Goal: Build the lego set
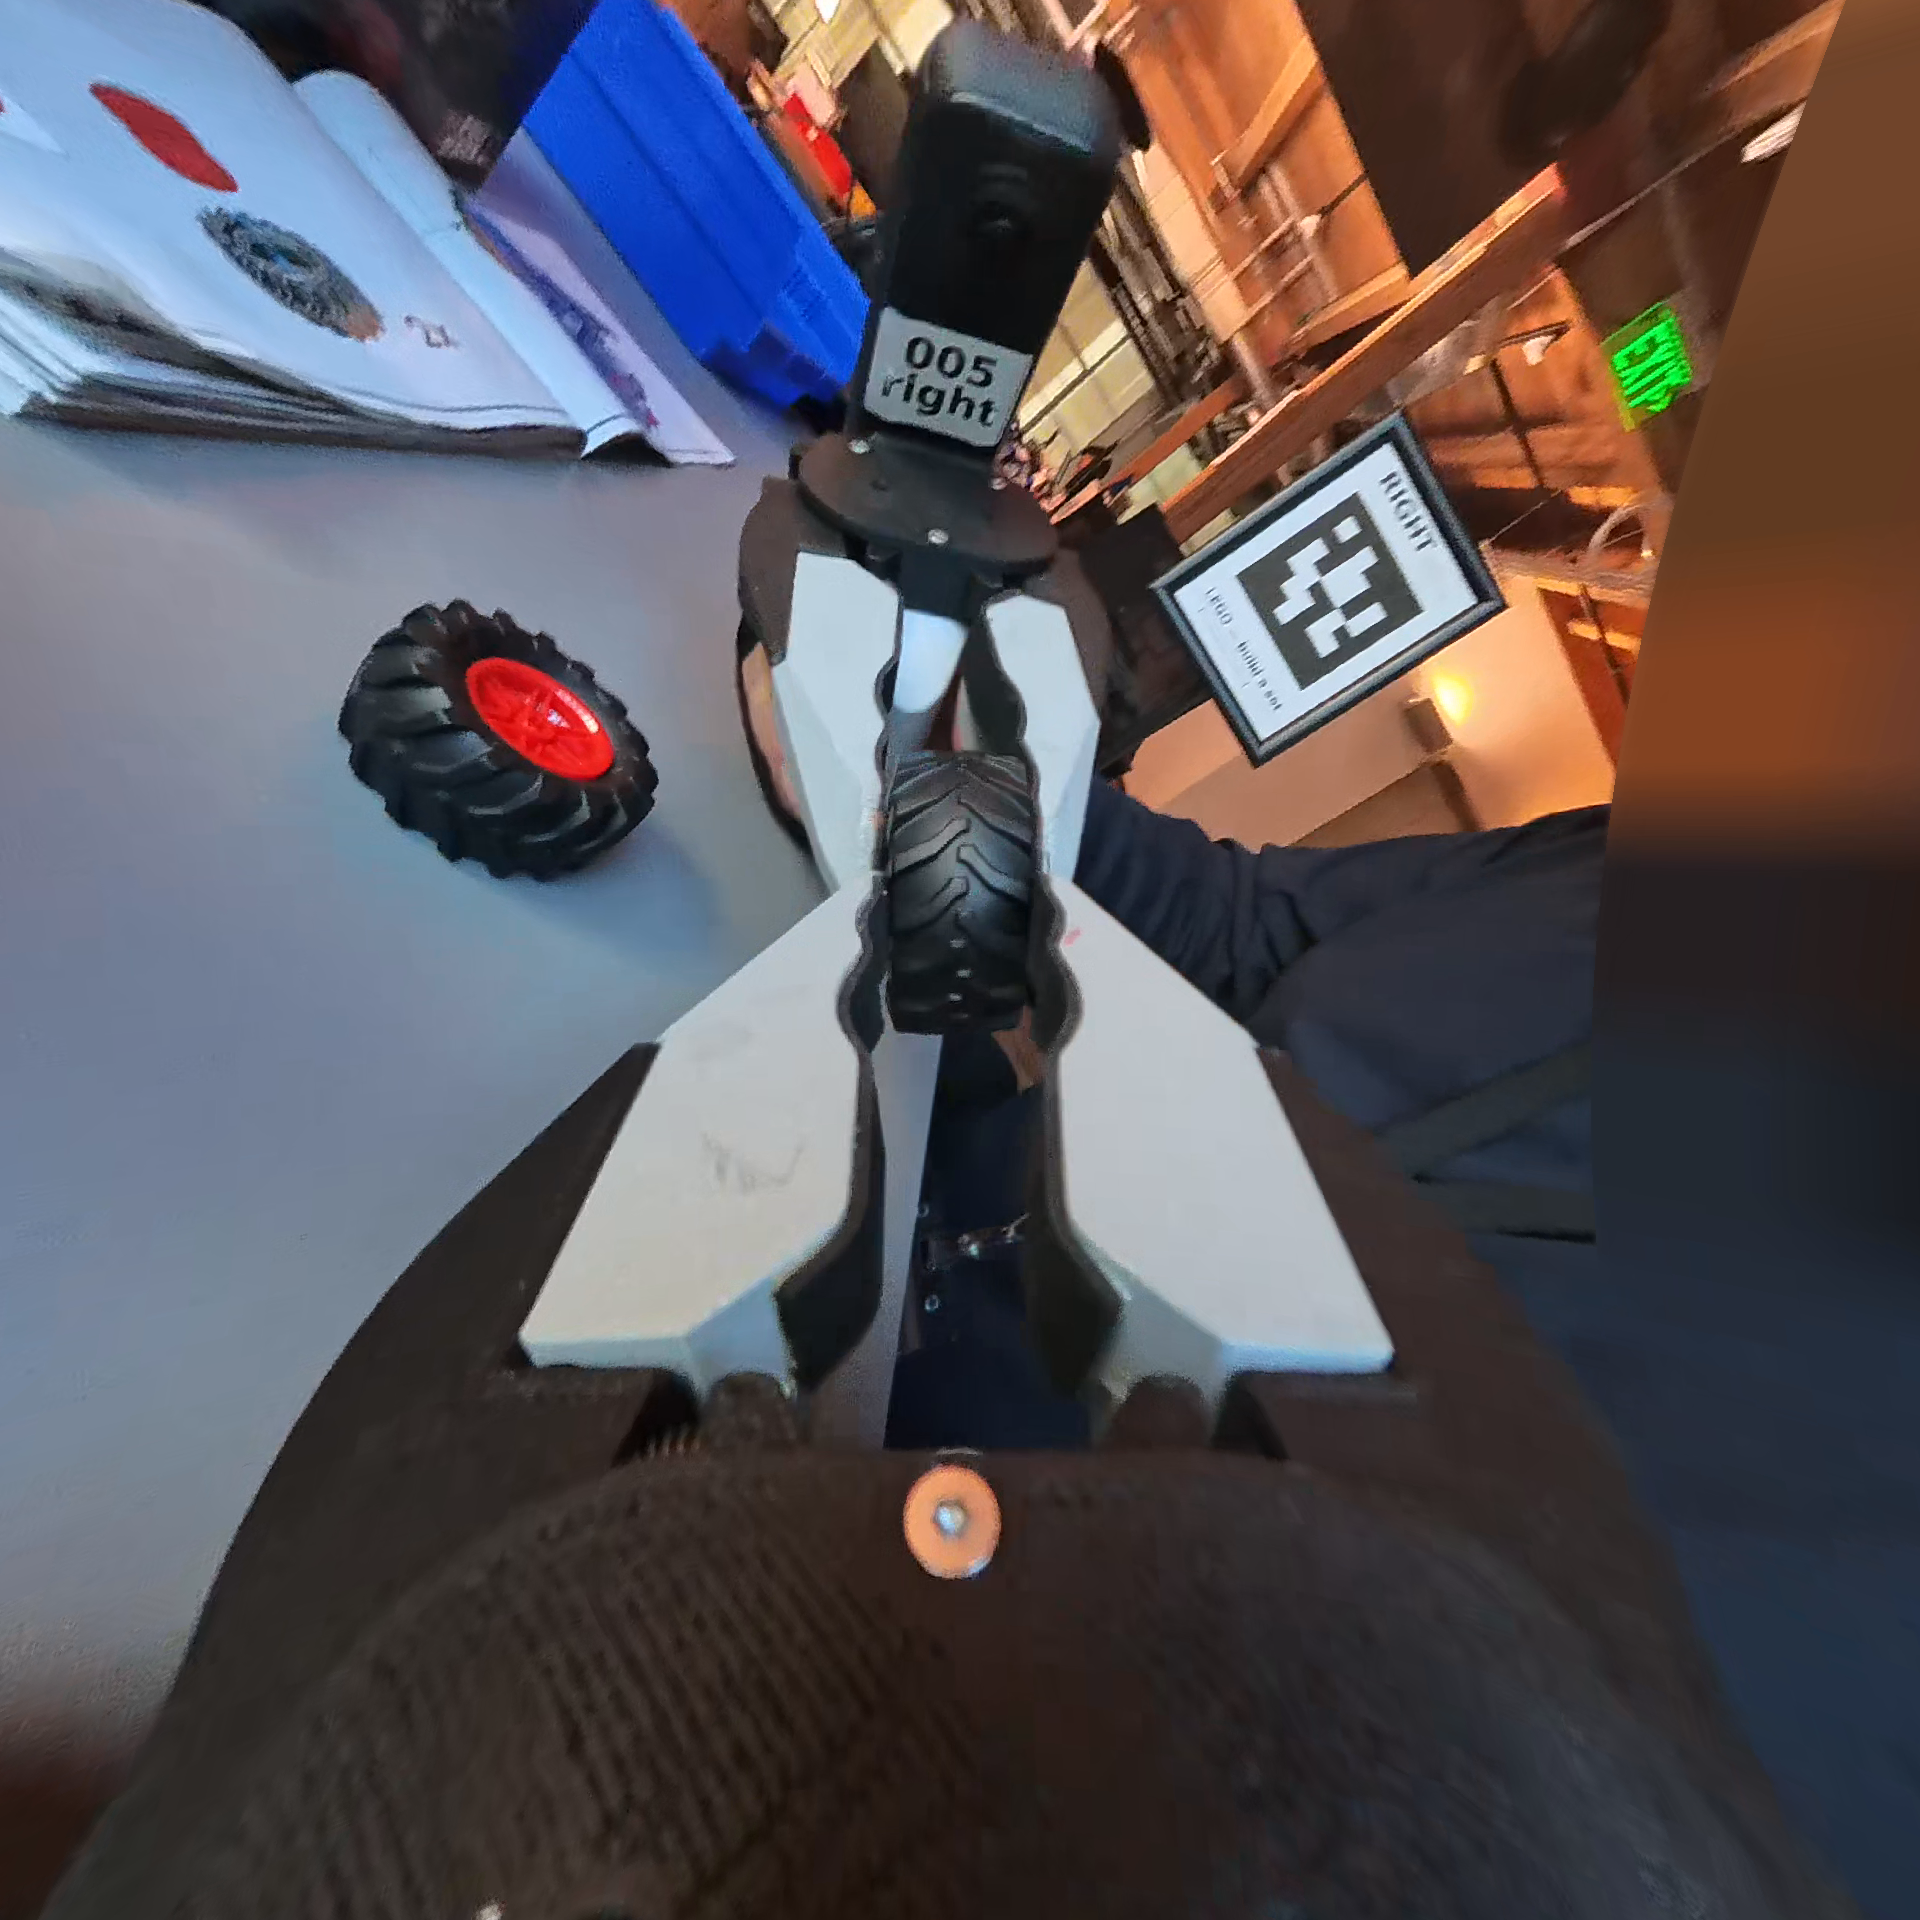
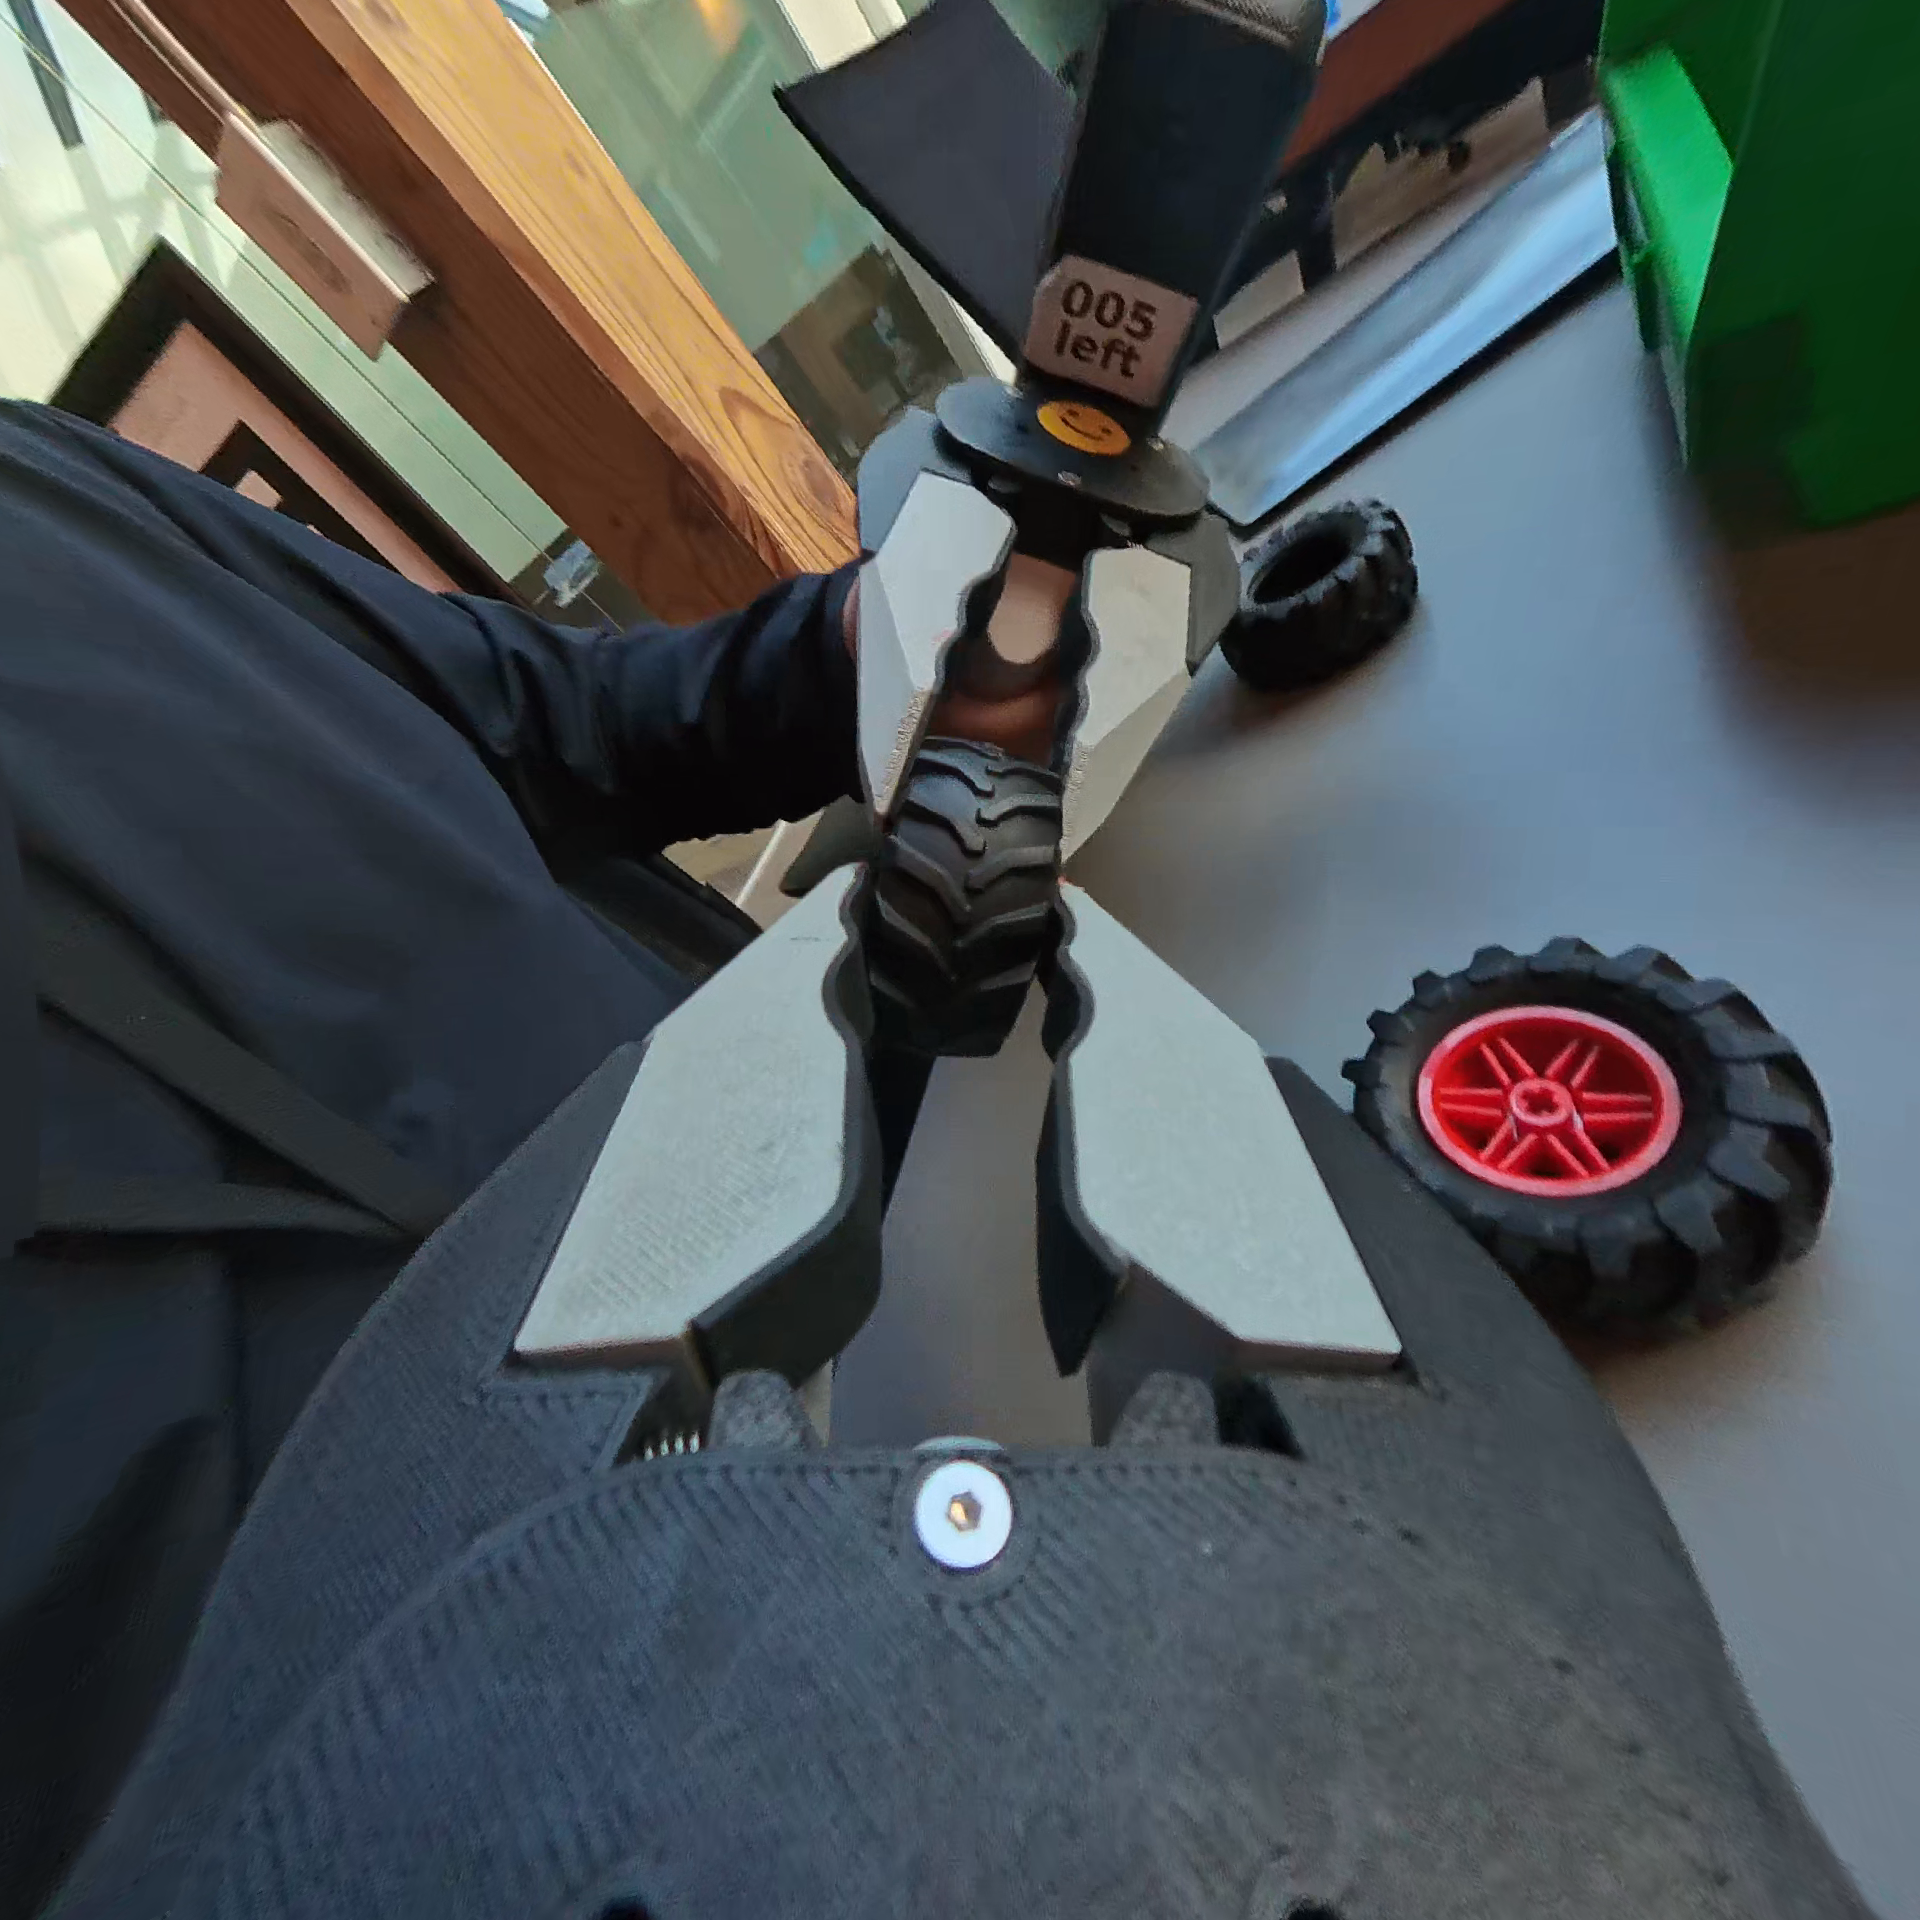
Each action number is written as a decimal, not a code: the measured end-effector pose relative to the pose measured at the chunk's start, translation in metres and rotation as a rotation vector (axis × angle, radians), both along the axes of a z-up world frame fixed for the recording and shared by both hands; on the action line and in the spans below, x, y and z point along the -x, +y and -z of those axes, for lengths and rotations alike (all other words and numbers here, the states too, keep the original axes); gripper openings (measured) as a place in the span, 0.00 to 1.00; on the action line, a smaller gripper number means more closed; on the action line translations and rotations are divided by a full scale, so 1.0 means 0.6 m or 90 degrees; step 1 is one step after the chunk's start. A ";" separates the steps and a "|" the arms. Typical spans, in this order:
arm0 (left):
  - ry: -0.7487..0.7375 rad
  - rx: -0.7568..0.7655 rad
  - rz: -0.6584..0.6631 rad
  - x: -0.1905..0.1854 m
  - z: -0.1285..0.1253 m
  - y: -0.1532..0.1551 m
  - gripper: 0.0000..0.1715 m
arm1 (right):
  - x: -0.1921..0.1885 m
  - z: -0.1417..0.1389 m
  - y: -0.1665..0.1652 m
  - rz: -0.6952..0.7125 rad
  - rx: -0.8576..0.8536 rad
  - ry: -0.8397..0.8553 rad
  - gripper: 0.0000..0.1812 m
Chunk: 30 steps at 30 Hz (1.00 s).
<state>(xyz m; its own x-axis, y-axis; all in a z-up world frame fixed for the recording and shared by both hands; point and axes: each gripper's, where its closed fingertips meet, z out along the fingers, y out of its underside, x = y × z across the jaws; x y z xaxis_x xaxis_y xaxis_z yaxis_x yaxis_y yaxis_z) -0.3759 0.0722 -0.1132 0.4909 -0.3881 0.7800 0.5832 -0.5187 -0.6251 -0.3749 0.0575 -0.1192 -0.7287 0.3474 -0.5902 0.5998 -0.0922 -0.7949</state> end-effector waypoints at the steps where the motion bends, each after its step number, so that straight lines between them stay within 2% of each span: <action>1: -0.010 -0.010 0.000 0.001 -0.005 -0.001 0.13 | 0.001 -0.005 -0.001 0.001 0.008 0.008 0.15; 8: -0.022 -0.080 -0.011 0.000 -0.031 -0.004 0.13 | -0.002 -0.032 0.000 0.013 0.069 0.038 0.14; 10: -0.016 -0.069 -0.033 0.007 -0.026 0.004 0.13 | 0.007 -0.021 0.006 0.022 0.092 -0.017 0.14; 11: 0.009 -0.035 -0.044 0.011 -0.011 0.010 0.14 | 0.010 -0.009 0.012 0.022 0.080 -0.047 0.15; 15: 0.043 -0.012 -0.059 0.009 0.001 0.018 0.14 | 0.014 0.008 0.027 0.074 -0.030 0.011 0.15; 18: 0.034 -0.008 -0.093 0.022 0.001 0.024 0.14 | 0.022 0.007 0.035 0.106 -0.036 0.020 0.15; 24: 0.034 -0.052 -0.135 0.026 -0.014 0.024 0.14 | 0.020 -0.020 0.041 0.099 0.051 0.033 0.14; 26: 0.005 -0.059 -0.140 0.026 -0.020 0.025 0.14 | 0.021 -0.031 0.043 0.093 0.079 0.039 0.14; 30: -0.085 -0.078 -0.131 0.022 -0.036 0.026 0.13 | 0.016 -0.047 0.041 0.090 0.058 0.111 0.13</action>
<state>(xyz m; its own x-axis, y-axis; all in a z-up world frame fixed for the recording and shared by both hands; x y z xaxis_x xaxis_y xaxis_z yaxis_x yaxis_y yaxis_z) -0.3893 0.0877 -0.0915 0.4648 -0.3863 0.7967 0.7505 -0.3055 -0.5860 -0.3843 0.0819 -0.0908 -0.7701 0.4043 -0.4935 0.4302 -0.2421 -0.8697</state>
